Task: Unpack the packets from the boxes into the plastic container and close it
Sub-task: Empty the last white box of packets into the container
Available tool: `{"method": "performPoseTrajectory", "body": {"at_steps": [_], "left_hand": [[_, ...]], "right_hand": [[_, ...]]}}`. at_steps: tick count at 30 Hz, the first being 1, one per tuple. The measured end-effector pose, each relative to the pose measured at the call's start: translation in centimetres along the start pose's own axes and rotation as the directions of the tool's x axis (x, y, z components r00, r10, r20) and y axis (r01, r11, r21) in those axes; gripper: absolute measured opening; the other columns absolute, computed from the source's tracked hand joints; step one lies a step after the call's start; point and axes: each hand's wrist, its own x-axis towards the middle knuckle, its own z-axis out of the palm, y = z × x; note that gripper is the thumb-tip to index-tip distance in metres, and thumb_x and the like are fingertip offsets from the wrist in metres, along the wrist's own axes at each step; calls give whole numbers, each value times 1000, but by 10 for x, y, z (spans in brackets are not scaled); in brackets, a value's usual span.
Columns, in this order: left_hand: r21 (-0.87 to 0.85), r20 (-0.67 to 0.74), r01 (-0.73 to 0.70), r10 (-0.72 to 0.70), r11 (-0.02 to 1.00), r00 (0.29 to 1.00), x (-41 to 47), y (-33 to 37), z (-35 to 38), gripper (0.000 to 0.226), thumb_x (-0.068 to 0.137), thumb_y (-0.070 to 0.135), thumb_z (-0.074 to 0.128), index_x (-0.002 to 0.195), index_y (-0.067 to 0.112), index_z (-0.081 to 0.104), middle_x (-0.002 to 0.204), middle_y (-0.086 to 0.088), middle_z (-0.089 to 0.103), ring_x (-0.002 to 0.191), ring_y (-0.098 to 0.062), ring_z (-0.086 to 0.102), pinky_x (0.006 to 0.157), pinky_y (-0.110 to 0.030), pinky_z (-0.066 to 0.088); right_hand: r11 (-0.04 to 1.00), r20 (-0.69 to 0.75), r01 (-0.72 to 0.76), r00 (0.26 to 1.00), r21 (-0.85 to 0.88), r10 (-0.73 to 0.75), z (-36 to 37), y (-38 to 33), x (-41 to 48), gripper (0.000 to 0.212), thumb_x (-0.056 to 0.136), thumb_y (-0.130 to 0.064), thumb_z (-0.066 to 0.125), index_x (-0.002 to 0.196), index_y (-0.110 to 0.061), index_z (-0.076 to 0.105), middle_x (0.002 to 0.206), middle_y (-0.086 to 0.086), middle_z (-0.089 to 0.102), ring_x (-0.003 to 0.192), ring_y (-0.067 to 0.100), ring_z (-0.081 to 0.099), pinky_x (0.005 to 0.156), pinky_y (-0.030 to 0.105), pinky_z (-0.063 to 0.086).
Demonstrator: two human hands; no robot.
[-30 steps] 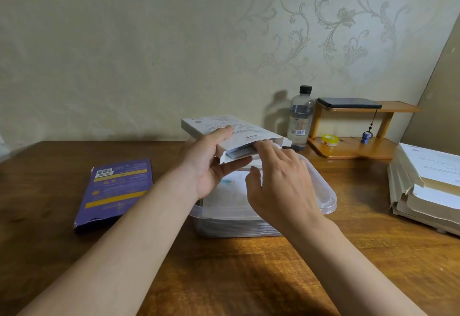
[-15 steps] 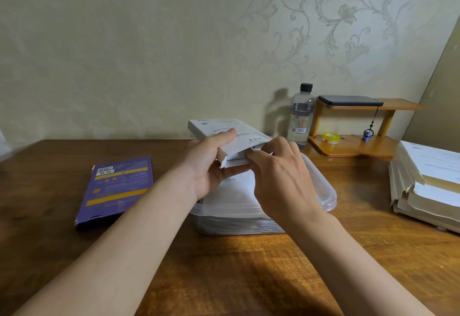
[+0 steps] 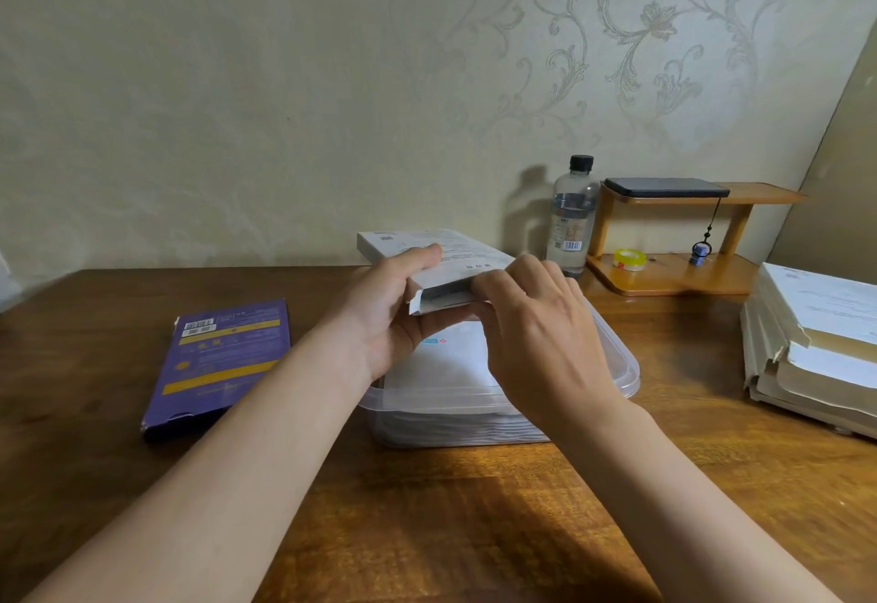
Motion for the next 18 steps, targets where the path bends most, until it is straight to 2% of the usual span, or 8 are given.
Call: {"method": "performPoseTrajectory", "body": {"at_steps": [3, 6, 9, 12, 15, 18], "left_hand": [[-4, -4, -3, 3, 1000, 1000, 0, 0, 0, 26, 99, 14, 60, 118, -2, 66, 105, -20, 76, 87, -32, 76, 78, -45, 63], [-10, -40, -5, 5, 1000, 999, 2, 0, -1, 31, 98, 15, 62, 123, -2, 64, 111, -22, 74, 88, -32, 75, 71, -41, 65], [-17, -42, 1, -2, 1000, 999, 3, -1, -2, 35, 98, 18, 63, 127, -2, 63, 118, -23, 72, 96, -33, 74, 68, -37, 65], [-6, -13, 6, -6, 1000, 1000, 2, -2, 0, 34, 98, 19, 62, 126, 0, 64, 120, -23, 71, 98, -34, 73, 69, -39, 64], [13, 16, 1, -2, 1000, 1000, 0, -3, 3, 29, 98, 18, 63, 123, 3, 66, 117, -20, 73, 95, -31, 74, 67, -39, 64], [2, 9, -13, 13, 1000, 1000, 0, -4, 3, 28, 97, 14, 65, 123, 4, 66, 117, -22, 73, 98, -31, 75, 68, -41, 64]], "right_hand": [[999, 18, 6, 1000, 35, -7, 2, 2, 0, 11, 88, -7, 66, 98, -6, 67, 84, 9, 57, 72, 29, 48, 62, 44, 47], [996, 9, 17, 1000, 91, -18, 1, 2, -1, 23, 89, -9, 59, 109, -3, 68, 89, 13, 65, 76, 32, 55, 63, 43, 50], [997, 26, 7, 1000, 71, -9, 0, 0, 0, 31, 89, -10, 59, 119, -3, 65, 89, 13, 62, 77, 32, 53, 62, 40, 47], [998, 53, -23, 998, 53, 20, 0, -3, 1, 20, 88, -14, 53, 103, -4, 63, 86, 11, 49, 73, 29, 46, 59, 38, 43], [999, 62, -48, 997, -6, 48, 0, -4, 2, 26, 86, -22, 37, 88, -7, 58, 82, 7, 39, 71, 25, 38, 59, 34, 34], [995, 87, -62, 994, -74, 68, -2, -5, 2, 10, 85, -14, 55, 86, -7, 61, 80, 9, 41, 70, 24, 36, 56, 32, 29]]}}
